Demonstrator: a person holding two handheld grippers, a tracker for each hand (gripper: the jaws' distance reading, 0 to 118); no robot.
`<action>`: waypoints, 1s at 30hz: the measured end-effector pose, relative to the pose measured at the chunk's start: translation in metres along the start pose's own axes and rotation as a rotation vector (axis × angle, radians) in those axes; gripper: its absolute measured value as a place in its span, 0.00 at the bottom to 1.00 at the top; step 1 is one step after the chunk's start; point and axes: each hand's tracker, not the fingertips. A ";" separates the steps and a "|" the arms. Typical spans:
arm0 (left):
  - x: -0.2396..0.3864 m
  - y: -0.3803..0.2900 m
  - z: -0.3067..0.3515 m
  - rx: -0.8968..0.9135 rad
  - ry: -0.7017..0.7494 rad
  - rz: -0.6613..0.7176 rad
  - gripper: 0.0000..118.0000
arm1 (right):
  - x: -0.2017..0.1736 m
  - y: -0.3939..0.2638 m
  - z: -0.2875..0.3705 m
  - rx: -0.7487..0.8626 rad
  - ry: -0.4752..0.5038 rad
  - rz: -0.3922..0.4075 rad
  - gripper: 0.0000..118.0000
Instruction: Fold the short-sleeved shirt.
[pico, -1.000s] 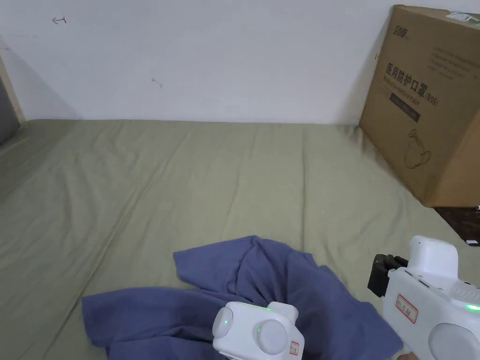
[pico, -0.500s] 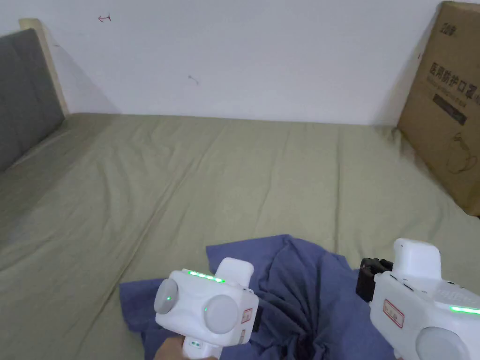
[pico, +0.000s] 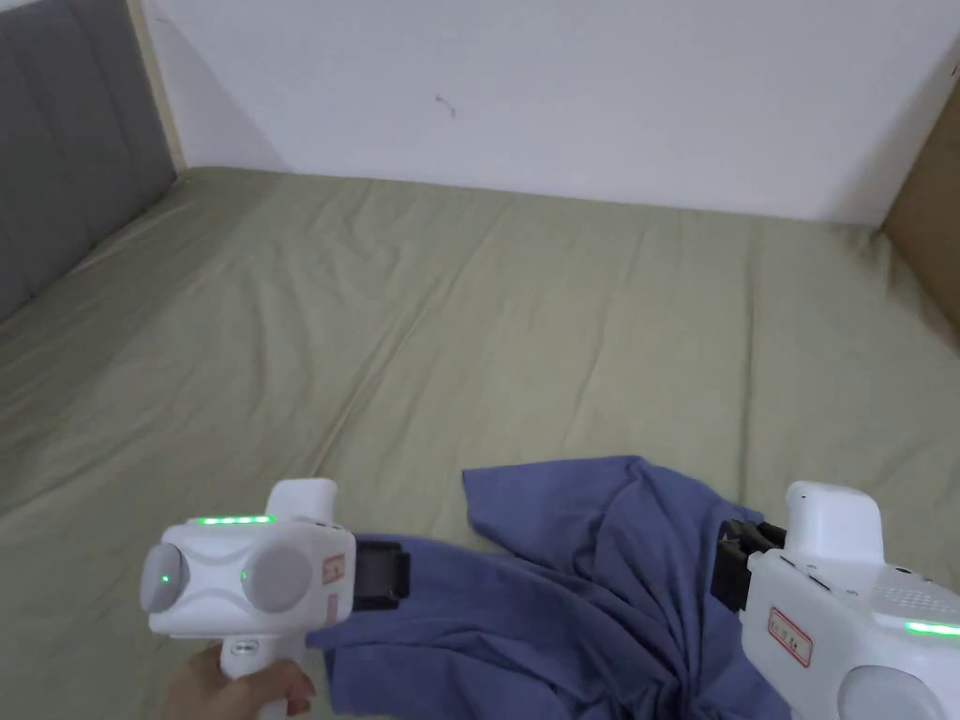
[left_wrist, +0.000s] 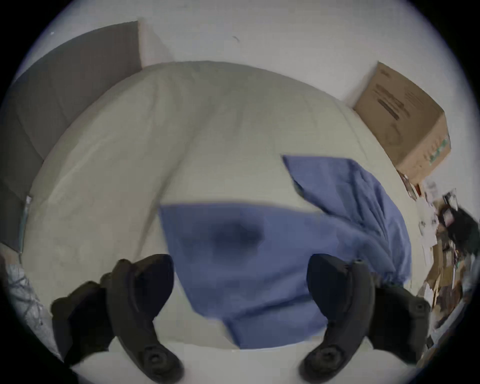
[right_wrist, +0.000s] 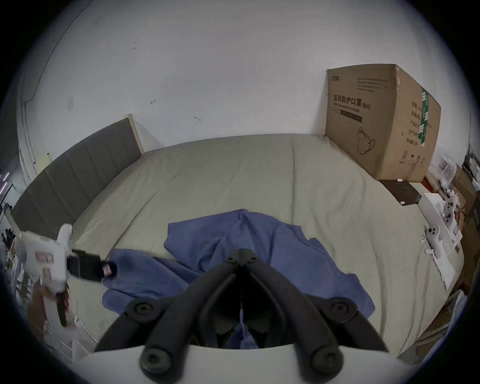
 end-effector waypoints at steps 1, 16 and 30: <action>-0.009 0.009 -0.008 -0.010 0.033 0.023 0.89 | 0.000 0.000 -0.004 -0.005 0.001 0.001 0.00; -0.011 0.006 -0.049 -0.065 0.140 0.017 0.03 | 0.012 -0.004 -0.054 -0.117 0.006 0.002 0.00; -0.015 0.022 -0.009 0.007 0.066 0.033 0.03 | 0.017 0.097 -0.244 -0.431 0.216 0.219 0.70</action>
